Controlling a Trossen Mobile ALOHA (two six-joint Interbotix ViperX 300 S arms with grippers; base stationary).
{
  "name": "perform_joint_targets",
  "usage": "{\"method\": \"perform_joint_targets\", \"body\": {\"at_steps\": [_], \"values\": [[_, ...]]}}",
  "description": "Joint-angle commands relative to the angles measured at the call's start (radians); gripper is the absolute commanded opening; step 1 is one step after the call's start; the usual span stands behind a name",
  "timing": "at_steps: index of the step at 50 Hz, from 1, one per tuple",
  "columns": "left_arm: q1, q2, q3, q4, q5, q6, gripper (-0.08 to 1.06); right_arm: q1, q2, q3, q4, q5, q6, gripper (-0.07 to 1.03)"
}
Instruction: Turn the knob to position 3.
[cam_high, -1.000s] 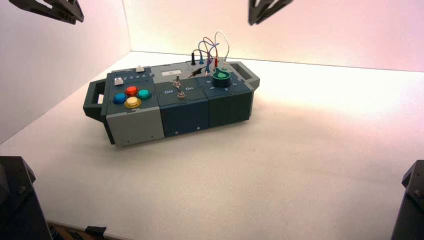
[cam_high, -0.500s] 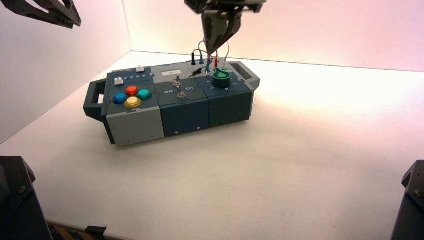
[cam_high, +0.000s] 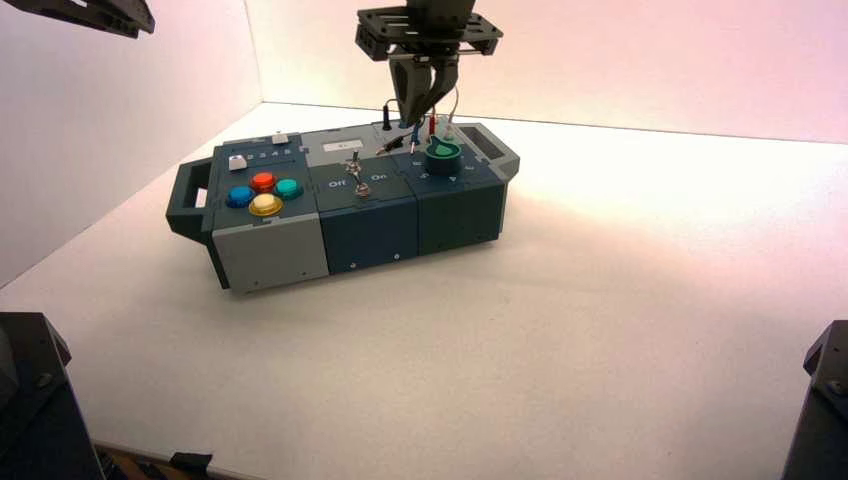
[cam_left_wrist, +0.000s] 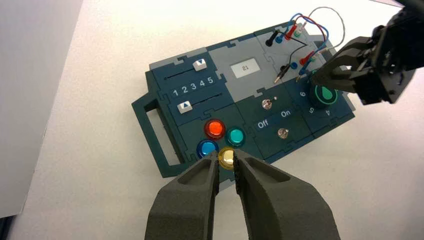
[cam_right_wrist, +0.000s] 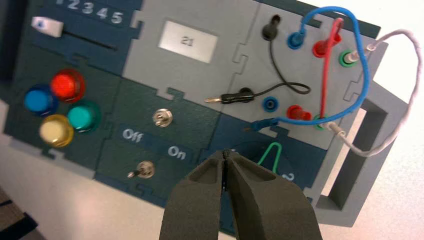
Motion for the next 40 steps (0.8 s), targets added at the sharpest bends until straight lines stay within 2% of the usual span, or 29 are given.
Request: {"method": "perform_joint_targets", "body": {"at_steps": [1, 10, 16, 31, 40], "values": [[0.006, 0.005, -0.031, -0.002, -0.003, -0.002, 0.18, -0.017, -0.015, -0.028, -0.006, -0.003, 0.002, -0.02], [0.006, 0.006, -0.031, -0.002, -0.002, -0.006, 0.18, -0.029, 0.006, -0.038, -0.014, 0.006, -0.012, -0.02], [0.006, 0.005, -0.034, -0.002, 0.003, -0.020, 0.18, -0.029, 0.021, -0.044, -0.017, 0.009, -0.012, -0.02], [0.006, 0.003, -0.032, -0.002, 0.006, -0.021, 0.18, -0.037, 0.058, -0.049, -0.026, 0.009, -0.014, -0.02], [0.006, 0.003, -0.032, -0.003, 0.015, -0.023, 0.18, -0.066, 0.058, -0.048, -0.041, 0.009, -0.014, -0.02]]}}
